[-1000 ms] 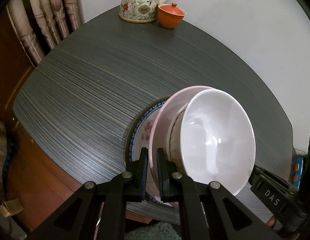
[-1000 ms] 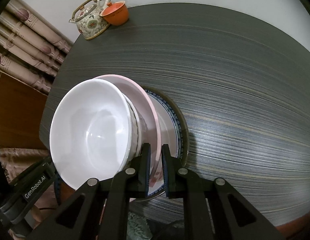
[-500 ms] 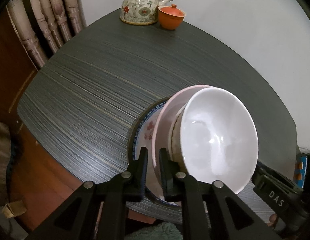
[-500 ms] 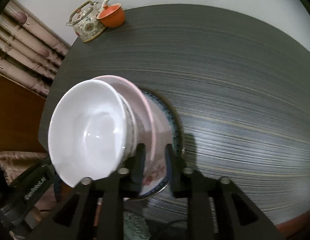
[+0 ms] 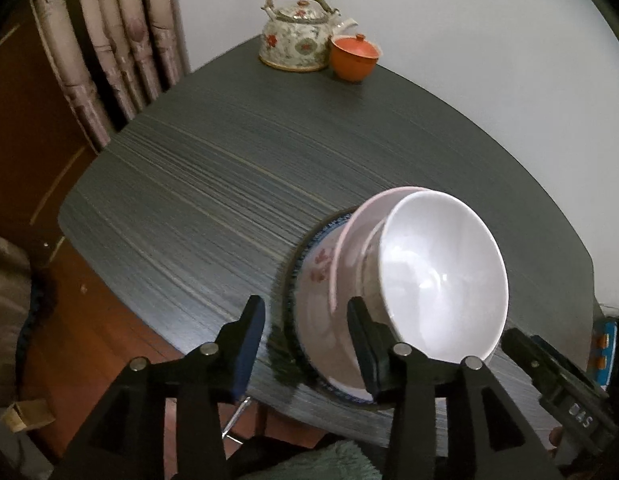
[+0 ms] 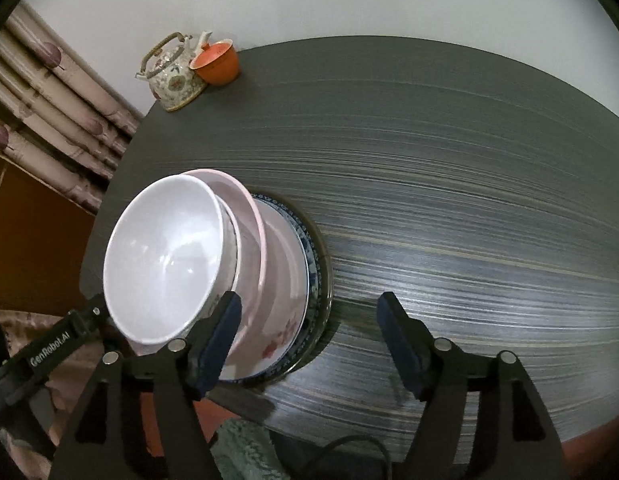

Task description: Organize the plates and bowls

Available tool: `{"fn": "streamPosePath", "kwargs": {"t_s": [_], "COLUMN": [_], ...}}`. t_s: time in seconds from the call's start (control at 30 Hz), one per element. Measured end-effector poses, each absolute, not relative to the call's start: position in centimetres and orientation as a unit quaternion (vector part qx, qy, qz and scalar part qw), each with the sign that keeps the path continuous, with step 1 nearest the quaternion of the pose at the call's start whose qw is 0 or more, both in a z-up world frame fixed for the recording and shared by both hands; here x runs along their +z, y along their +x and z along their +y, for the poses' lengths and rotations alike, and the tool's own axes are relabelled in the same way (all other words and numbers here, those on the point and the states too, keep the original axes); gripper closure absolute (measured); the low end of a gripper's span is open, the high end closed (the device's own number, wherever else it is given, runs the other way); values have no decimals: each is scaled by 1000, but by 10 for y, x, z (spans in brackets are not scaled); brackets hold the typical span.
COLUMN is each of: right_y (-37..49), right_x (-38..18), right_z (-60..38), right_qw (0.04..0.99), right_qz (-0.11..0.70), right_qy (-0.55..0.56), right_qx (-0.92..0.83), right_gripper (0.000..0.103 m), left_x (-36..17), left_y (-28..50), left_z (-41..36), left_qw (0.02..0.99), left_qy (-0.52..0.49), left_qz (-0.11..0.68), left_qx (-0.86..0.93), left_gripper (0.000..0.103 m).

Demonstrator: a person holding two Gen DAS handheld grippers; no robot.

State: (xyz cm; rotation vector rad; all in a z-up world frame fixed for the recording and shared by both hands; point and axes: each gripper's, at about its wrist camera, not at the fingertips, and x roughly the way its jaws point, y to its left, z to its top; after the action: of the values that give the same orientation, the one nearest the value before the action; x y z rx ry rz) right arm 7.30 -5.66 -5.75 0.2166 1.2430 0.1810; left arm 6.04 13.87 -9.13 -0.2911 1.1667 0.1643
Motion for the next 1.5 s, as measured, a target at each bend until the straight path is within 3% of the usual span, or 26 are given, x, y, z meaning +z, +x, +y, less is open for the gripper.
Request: {"fn": "streamPosePath", "kwargs": {"t_s": [0.2,0.63,1.5], "right_y": [45,-1,-9], "right_x": [-44,-39,-55], "right_z": [-59,-37,-31], "right_qw": [832,847,834], "right_qz": [532,508,529], "right_qy": [101,37,24], "right_qx": [121,152,154], "right_gripper": [5,3,2], "left_x": [-77,-73,-77], "left_y": [36,5,9], "left_z": [131,93,76], "left_qw": [840,847,843], "left_qy": [-98,-84,-55], "left_qz": [524,520,529], "left_qx": [100,73,77], "left_gripper": [44,39,38]}}
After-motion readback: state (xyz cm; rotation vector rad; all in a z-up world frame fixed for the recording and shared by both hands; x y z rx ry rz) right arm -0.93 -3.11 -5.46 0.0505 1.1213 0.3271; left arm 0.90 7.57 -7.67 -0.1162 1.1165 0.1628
